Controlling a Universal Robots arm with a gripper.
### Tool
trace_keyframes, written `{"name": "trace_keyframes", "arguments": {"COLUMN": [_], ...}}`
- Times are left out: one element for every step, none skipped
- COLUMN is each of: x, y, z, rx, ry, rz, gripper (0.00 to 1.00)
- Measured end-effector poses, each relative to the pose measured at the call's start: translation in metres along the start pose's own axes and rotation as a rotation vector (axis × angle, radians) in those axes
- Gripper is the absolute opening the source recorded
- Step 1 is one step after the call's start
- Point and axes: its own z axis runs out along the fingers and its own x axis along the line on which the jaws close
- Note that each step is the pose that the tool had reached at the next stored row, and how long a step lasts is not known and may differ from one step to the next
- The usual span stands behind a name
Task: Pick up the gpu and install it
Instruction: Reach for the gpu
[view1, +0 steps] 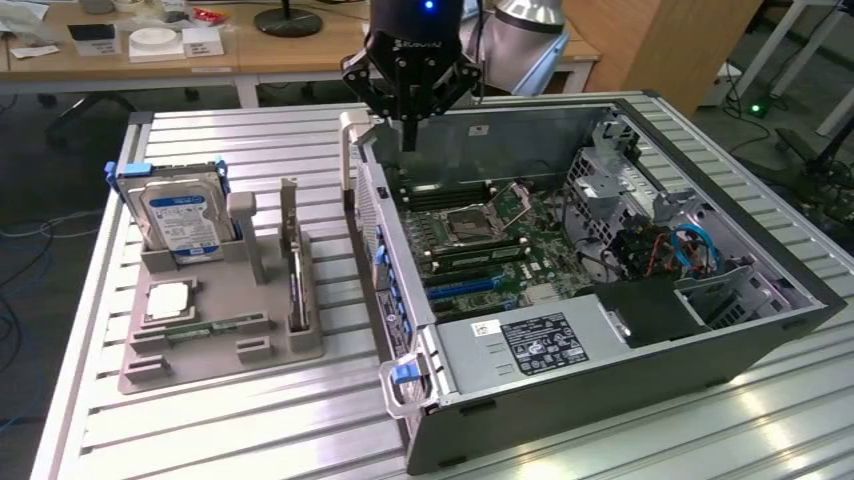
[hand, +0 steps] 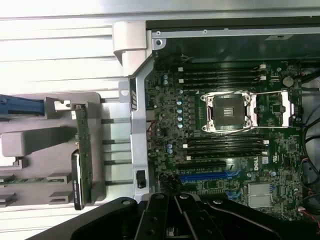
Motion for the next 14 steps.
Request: {"name": "trace_keyframes", "arguments": {"x": [0.002,0.004,0.006,0.008,0.01,0.012,0.014,0.016,0.018,0.02,0.022,0.024,0.026,0.028], "y": [-0.0002,-0.0003,-0.0005,-0.0006,-0.0008,-0.0009,-0.0011,-0.0013,-0.0015,-0.0016,-0.0018,-0.0019,-0.0021,-0.0022], "z": [-0.0001,-0.0001,-0.0001,-0.0002,-0.0003,-0.0003,-0.0003,-0.0004,-0.0005,-0.0005,-0.0006,-0.0006,-0.0007,-0.0007], "rx": [0.0,0.0,-0.0001,0.0,0.0,0.0,-0.0001,-0.0001,0.0,0.0,0.0,-0.0001,-0.0001,0.0], "ry": [0.0001,0.0,0.0,0.0,0.0,0.0,0.0,0.0,0.0,0.0,0.0,0.0,-0.0001,0.0], "rz": [0.0,0.0,0.0,0.0,0.0,0.0,0.0,0.0,0.0,0.0,0.0,0.0,0.0,0.0], "gripper": [0.11,0.11,0.11,0.11,0.11,0.11,0.11,0.11,0.11,0.11,0.11,0.11,0.11,0.11]}}
